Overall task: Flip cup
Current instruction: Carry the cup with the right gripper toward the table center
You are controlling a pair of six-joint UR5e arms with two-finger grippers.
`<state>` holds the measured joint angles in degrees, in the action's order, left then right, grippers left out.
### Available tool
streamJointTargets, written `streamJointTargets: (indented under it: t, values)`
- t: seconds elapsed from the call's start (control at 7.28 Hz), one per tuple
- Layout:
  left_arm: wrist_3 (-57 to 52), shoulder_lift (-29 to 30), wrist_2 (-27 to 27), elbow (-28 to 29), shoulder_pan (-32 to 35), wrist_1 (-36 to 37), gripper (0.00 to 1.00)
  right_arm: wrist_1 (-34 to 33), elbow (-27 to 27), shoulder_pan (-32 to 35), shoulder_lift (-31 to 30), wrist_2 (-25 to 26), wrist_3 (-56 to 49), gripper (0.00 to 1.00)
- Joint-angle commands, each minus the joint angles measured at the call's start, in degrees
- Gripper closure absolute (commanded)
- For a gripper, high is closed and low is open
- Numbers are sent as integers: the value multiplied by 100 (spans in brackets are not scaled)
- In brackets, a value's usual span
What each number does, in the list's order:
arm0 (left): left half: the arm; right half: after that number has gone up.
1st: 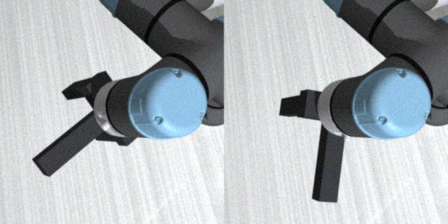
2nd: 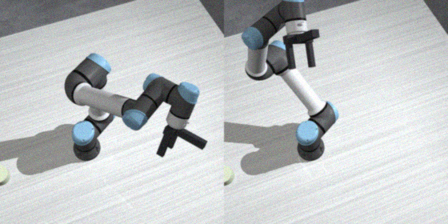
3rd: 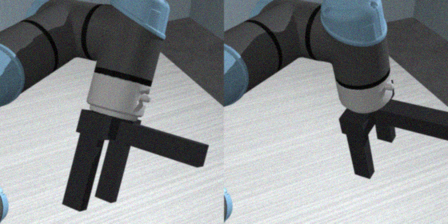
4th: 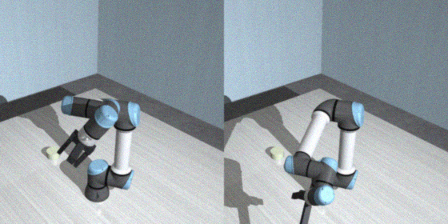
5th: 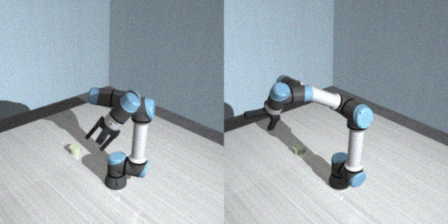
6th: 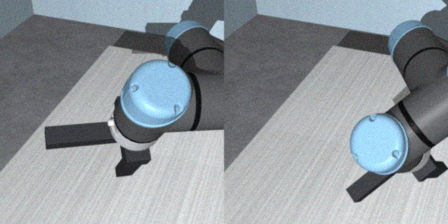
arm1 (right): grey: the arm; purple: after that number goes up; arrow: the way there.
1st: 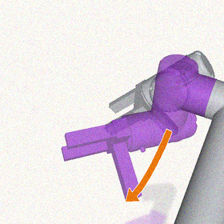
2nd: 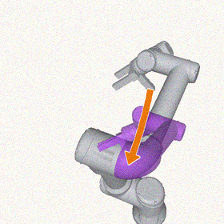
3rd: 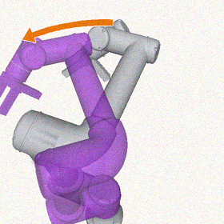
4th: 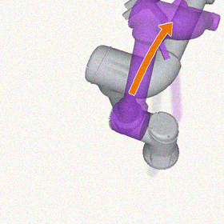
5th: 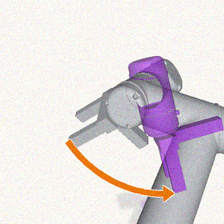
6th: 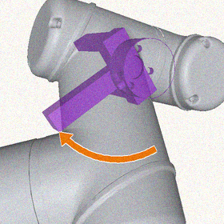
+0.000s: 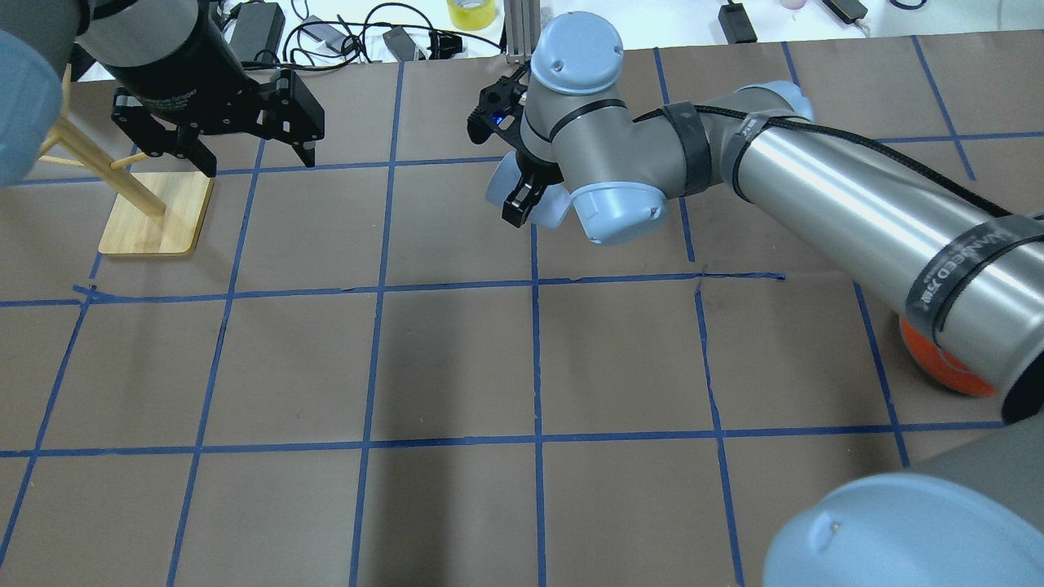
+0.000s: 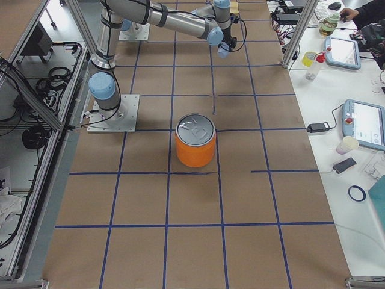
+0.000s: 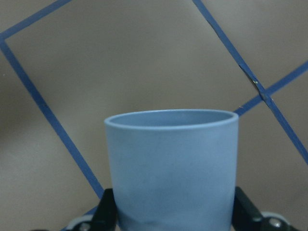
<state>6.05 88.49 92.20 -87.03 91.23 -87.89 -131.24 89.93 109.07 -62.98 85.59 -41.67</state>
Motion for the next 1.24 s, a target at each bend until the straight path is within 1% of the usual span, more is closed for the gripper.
streamJointTargets:
  t: [0.0, 0.14, 0.41, 0.55, 0.69, 0.82, 0.96, 1.1]
  values:
    - [2, -7, 0, -7, 0, -9, 0, -268, 42, 132, 58, -59, -1931, 49]
    - [2, 1, 0, -7, 0, 0, 0, -357, 164, 132, 76, -208, -2663, 48]
    - [2, -7, 0, -7, 0, 0, 0, -665, 419, 140, 242, -262, -3300, 47]
    - [2, 1, 0, -7, 0, 0, 0, -692, 464, 140, 295, -262, -3338, 47]
    - [2, 1, 0, -7, 0, 0, 0, -692, 490, 158, 391, -393, -3339, 46]
    - [2, 1, 0, -7, 0, 0, 0, -692, 482, 167, 462, -455, -3330, 42]
    - [2, 1, 0, -7, 0, 0, 0, -684, 490, 176, 471, -586, -3339, 42]
    - [2, 1, 0, -7, 0, 0, 0, -692, 525, 193, 480, -596, -3339, 38]
